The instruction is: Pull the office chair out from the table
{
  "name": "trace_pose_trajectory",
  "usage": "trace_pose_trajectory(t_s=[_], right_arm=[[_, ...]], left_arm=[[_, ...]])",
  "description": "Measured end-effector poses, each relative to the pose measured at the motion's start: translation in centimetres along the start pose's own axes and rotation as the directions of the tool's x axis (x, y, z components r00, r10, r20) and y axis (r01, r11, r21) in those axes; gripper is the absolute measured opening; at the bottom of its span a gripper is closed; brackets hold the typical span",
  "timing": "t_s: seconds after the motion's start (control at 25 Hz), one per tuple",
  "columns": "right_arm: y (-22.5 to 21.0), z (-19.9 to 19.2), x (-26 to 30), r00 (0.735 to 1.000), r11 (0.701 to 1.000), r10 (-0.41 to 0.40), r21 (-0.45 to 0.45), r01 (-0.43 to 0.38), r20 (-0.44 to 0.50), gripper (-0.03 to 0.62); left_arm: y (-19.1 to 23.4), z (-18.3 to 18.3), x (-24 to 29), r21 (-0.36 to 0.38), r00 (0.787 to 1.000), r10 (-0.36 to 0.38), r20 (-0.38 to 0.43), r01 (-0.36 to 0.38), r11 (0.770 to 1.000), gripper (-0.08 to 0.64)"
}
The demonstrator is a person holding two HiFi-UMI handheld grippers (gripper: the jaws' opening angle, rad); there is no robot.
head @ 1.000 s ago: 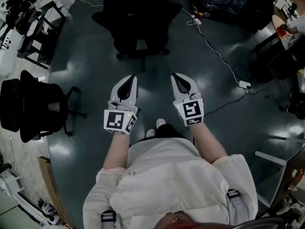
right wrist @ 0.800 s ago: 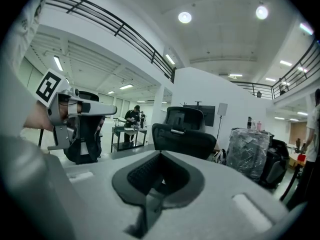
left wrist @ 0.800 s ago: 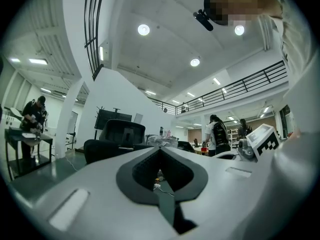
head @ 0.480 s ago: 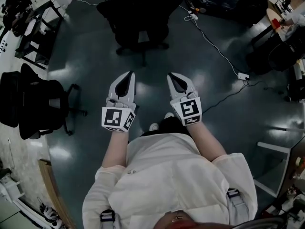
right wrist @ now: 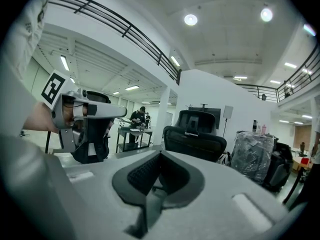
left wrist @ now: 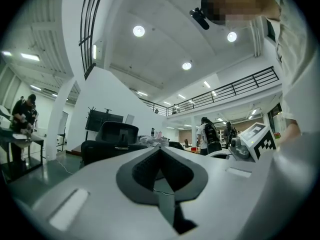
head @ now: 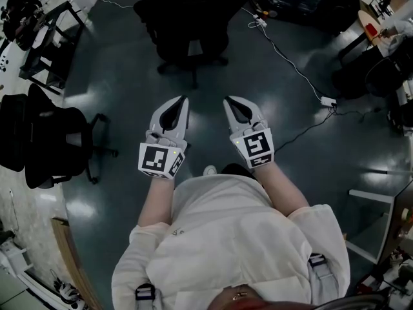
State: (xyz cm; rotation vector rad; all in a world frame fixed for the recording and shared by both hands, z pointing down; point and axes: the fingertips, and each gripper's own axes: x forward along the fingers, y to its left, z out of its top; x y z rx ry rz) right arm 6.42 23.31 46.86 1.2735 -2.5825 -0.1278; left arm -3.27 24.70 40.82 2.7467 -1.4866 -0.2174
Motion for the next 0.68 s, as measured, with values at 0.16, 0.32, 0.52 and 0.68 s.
trace_pose_trajectory(t_s=[0.16, 0.32, 0.52, 0.68], right_arm=[[-0.1, 0.0, 0.0, 1.000, 1.000, 0.002, 0.018, -0.002, -0.001, -0.011], [-0.1, 0.5, 0.1, 1.000, 1.000, 0.005, -0.007, -0.005, 0.012, -0.012], [0.4, 0.4, -0.1, 0.999, 0.999, 0.038, -0.020, -0.038, 0.002, -0.012], [0.8, 0.6, -0.1, 0.998, 0.998, 0.056, -0.038, -0.056, 0.005, -0.012]], left_arm=[[0.0, 0.0, 0.1, 0.002, 1.000, 0.005, -0.002, -0.005, 1.000, 0.017], [0.2, 0.0, 0.4, 0.006, 1.000, 0.005, 0.001, -0.005, 1.000, 0.017], [0.2, -0.4, 0.6, 0.001, 1.000, 0.013, -0.007, -0.013, 1.000, 0.017], [0.4, -0.5, 1.0, -0.007, 1.000, 0.013, -0.008, -0.013, 1.000, 0.017]])
